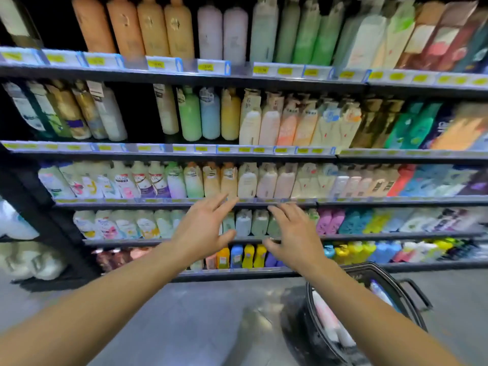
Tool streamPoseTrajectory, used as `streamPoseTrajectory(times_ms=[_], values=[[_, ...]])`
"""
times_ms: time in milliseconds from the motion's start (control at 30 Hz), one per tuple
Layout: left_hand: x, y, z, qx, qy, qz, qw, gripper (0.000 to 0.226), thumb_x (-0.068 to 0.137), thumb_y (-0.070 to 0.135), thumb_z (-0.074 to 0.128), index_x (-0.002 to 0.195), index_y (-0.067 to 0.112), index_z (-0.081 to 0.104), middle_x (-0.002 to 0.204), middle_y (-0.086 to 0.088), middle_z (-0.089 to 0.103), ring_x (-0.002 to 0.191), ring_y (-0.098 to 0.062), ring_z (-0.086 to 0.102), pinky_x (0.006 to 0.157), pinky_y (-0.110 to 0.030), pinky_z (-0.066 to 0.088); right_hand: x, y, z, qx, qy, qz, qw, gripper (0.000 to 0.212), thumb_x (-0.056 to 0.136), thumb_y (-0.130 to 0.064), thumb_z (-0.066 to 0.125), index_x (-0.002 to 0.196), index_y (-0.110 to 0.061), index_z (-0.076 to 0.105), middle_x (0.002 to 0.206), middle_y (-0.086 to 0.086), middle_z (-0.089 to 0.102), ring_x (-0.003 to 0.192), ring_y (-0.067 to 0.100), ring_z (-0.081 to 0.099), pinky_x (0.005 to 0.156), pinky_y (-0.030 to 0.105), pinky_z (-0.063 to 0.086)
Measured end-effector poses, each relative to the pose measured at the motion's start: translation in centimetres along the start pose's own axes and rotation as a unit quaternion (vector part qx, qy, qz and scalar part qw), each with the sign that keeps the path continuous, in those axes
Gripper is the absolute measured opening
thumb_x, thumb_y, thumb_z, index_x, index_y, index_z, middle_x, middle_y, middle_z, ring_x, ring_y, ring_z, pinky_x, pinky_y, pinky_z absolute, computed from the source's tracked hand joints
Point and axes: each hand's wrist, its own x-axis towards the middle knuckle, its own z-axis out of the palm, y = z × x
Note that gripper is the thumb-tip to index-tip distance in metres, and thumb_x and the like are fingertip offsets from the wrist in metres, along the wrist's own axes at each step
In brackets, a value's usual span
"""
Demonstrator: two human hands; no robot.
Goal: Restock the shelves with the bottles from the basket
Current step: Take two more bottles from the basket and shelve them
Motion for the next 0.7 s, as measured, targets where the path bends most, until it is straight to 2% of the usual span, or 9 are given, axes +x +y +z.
streamPoseTrajectory(times_ms=[233, 367, 533, 700], values=[[0.0, 10.4, 9.3, -0.019, -0.102, 0.028, 0.994, 0.073, 0.088, 0.040, 0.067, 0.151, 0.016, 0.040, 0.155, -0.012, 0.039, 0.139, -0.031, 0.040, 0.114, -0.042, 0.034, -10.3, 12.1, 4.2, 0.037, -0.090, 0.066, 0.993, 0.079, 0.084, -0.048, 0.066, 0.149, -0.013, 0.038, 0.151, 0.007, 0.039, 0.141, 0.028, 0.031, 0.120, 0.038, 0.020], [0.9, 15.6, 14.6, -0.026, -0.148, 0.042, 0.988, 0.075, 0.087, 0.044, 0.067, 0.152, 0.020, 0.038, 0.157, -0.008, 0.036, 0.141, -0.029, 0.038, 0.114, -0.041, 0.033, -15.3, 19.5, 5.4, 0.063, -0.103, 0.126, 0.985, 0.071, 0.080, -0.037, 0.071, 0.140, -0.006, 0.050, 0.138, 0.013, 0.052, 0.129, 0.032, 0.045, 0.115, 0.038, 0.029], [2.9, 20.7, 21.2, -0.067, -0.220, 0.059, 0.971, 0.075, 0.088, 0.037, 0.069, 0.151, 0.014, 0.038, 0.157, -0.013, 0.034, 0.142, -0.031, 0.037, 0.117, -0.039, 0.026, -20.0, 27.3, 7.1, 0.087, -0.124, 0.216, 0.965, 0.078, 0.077, -0.031, 0.079, 0.143, -0.006, 0.048, 0.146, 0.015, 0.048, 0.136, 0.034, 0.041, 0.115, 0.041, 0.029], [5.3, 22.8, 27.5, -0.091, -0.290, 0.043, 0.952, 0.079, 0.088, 0.038, 0.070, 0.154, 0.020, 0.030, 0.160, -0.008, 0.029, 0.144, -0.027, 0.033, 0.117, -0.036, 0.023, -21.9, 33.3, 10.5, 0.082, -0.192, 0.296, 0.932, 0.077, 0.082, -0.038, 0.072, 0.147, -0.011, 0.042, 0.147, 0.012, 0.046, 0.133, 0.033, 0.040, 0.112, 0.037, 0.031]])
